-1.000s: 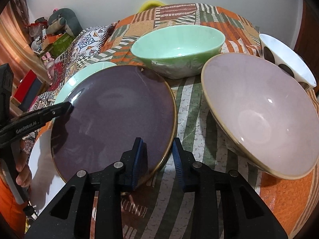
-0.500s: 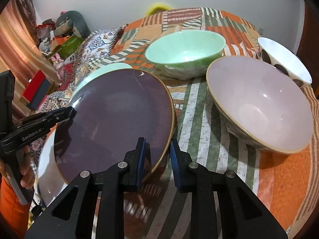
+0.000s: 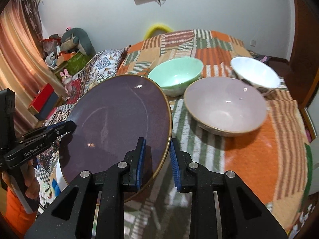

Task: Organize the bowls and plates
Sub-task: 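Lift the dark purple plate with both grippers and carry it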

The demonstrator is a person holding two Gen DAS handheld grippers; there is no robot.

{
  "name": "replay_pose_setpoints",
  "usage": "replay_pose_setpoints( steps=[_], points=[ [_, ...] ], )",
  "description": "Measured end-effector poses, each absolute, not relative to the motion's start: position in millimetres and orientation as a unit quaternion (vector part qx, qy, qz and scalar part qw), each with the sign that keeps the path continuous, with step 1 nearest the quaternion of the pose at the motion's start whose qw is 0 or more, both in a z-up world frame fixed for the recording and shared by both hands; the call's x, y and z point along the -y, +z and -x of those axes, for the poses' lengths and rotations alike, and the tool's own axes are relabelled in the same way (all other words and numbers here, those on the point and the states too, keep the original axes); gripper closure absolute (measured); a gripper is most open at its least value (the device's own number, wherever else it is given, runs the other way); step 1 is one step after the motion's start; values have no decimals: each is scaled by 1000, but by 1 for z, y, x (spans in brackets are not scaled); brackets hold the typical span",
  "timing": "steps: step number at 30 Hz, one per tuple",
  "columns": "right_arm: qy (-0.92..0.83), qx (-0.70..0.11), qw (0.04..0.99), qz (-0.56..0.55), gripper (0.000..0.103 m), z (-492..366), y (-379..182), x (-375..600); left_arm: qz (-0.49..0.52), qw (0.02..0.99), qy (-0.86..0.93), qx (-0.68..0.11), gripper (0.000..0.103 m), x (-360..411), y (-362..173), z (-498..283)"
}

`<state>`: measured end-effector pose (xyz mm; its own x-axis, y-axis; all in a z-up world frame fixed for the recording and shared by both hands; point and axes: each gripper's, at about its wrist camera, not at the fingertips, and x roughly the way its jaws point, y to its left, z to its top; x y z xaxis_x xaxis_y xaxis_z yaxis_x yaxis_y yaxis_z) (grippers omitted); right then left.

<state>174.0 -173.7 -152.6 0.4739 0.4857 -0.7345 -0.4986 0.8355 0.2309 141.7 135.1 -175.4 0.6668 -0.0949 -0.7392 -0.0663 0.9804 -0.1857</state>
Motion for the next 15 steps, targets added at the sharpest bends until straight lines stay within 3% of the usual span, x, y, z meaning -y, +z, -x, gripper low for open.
replay_pose_setpoints(
  steps=[15],
  points=[
    [248,-431,867,-20,81,-152,-159,231,77,894,-49,-439,86,-66,-183,-119]
  ],
)
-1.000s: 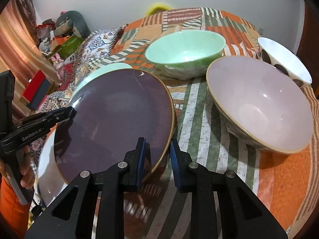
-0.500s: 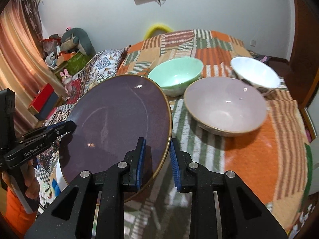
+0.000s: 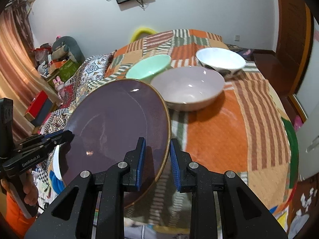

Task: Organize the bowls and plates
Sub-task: 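Lift the dark purple plate with both grippers and carry it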

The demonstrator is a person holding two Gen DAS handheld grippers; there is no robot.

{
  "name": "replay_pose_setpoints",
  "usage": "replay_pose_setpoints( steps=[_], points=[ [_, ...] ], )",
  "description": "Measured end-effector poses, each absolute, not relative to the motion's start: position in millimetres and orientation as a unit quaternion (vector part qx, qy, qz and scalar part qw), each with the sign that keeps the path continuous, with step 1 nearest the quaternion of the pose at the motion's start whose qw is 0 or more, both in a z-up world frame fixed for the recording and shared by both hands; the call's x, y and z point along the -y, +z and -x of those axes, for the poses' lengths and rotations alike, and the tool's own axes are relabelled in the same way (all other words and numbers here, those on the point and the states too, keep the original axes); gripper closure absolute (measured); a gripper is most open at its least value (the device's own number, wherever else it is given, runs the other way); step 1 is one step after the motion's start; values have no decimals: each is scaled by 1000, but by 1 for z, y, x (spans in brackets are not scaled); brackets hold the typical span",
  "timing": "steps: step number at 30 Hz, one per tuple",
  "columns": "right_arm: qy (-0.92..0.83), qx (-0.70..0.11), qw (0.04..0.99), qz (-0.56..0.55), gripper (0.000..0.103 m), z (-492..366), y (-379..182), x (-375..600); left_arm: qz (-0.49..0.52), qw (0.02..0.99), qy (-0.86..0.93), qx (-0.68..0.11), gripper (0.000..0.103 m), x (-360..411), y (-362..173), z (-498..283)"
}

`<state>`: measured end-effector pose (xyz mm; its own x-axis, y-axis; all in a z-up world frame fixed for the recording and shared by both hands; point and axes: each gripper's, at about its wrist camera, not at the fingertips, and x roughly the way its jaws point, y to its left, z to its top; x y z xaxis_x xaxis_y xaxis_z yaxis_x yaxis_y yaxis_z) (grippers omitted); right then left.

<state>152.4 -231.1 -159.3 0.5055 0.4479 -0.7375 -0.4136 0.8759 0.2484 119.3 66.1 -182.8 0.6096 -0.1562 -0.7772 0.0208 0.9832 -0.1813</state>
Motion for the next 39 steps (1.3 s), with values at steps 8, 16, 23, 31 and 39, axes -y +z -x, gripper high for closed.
replay_pose_setpoints(
  steps=[8,16,23,31,39],
  points=[
    [231,-451,862,-23,81,-150,-176,249,68,880,-53,-467,86,-48,-205,-127],
    [216,-475,853,-23,81,-152,-198,256,61,861,-60,-501,86,-42,-227,-142],
    [205,-488,848,-12,81,-155,-211,254,70,852,-66,-514,82,-43,-240,-151],
    [200,-481,854,3,78,-155,-213,251,52,854,-63,-513,77,-37,-245,-153],
    [203,-489,848,6,75,-156,-211,249,51,855,-51,-513,77,-40,-241,-151]
  ],
)
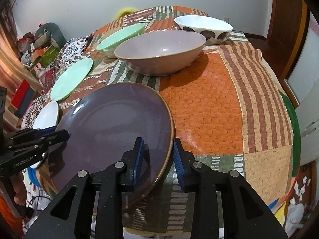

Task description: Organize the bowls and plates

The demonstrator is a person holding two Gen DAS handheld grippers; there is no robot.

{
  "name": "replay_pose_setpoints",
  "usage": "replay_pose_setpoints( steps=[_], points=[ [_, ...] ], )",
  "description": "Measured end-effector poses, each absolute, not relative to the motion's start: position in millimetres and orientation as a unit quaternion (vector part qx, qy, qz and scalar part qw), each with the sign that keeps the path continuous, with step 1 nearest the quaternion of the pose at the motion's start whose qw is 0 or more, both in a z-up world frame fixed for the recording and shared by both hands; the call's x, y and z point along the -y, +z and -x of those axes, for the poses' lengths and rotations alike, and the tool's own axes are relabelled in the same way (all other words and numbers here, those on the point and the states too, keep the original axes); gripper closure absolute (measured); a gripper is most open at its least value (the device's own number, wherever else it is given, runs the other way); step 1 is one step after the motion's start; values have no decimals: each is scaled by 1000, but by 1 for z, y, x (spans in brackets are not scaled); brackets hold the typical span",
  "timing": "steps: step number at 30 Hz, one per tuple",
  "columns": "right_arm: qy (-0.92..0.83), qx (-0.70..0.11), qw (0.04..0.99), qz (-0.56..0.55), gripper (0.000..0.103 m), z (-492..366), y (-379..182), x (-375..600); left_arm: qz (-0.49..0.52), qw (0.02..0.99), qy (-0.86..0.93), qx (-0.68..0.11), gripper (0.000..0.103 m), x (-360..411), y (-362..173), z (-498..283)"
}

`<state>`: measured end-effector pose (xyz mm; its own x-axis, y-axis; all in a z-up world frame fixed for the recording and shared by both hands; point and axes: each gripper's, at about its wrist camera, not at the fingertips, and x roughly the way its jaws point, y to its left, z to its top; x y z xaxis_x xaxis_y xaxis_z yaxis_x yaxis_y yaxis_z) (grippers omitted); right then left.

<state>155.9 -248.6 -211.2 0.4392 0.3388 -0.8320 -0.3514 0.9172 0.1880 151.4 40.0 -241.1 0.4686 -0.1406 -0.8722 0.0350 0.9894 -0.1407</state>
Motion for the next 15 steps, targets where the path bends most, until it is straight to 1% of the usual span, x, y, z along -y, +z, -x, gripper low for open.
replay_pose_setpoints(
  steps=[8,12,15],
  points=[
    [200,-456,867,17,62,-148,-184,249,43,886,-33,-461,76,-55,-200,-133],
    [210,-424,881,23,58,-144,-161,243,44,904,-19,-424,74,-67,-171,-120],
    [220,-395,891,32,50,-140,-144,232,42,917,3,-396,72,-81,-150,-108]
  ],
)
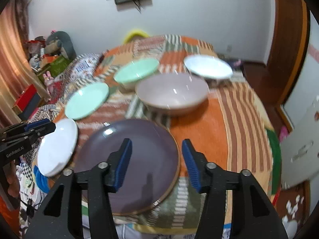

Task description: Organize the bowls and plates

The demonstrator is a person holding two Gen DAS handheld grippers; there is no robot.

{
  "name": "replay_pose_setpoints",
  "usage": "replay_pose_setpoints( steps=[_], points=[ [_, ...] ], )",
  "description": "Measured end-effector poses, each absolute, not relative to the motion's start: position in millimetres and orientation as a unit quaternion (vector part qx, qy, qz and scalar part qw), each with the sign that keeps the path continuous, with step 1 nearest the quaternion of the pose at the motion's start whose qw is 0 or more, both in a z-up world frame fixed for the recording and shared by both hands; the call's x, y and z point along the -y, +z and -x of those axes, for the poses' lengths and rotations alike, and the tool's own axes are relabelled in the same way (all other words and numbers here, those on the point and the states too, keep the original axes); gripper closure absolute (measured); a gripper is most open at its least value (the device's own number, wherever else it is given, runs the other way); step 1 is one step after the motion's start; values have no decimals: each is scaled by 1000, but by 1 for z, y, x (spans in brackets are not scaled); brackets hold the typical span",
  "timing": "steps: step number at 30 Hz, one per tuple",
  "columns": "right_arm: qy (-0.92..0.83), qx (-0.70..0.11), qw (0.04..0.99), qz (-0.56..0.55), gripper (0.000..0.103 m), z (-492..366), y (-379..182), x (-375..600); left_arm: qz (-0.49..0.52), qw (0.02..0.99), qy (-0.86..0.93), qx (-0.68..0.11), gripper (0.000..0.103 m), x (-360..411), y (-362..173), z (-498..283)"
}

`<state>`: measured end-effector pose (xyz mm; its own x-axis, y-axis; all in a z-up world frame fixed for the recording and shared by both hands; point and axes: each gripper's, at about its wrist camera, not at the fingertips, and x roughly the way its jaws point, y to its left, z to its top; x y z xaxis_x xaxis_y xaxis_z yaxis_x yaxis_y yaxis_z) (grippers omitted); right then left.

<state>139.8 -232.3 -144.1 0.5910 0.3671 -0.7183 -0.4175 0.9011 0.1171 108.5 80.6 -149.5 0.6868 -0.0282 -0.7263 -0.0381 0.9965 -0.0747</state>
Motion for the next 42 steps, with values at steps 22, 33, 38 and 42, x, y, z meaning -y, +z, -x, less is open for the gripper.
replay_pose_setpoints(
  steps=[22,33,38,42],
  points=[
    [362,-344,863,82,29,-120,-140,80,74,907,138,-392,34,-217,-161,-44],
    [359,-436,817,115,39,-134,-201,37,145,875,133,-443,34,-256,-231,-53],
    [356,-480,794,114,64,-140,-220,28,170,866,127,-454,38,-266,-253,-56],
    [345,-491,791,120,65,-141,-229,22,176,862,115,-461,56,-270,-263,-58]
  ],
)
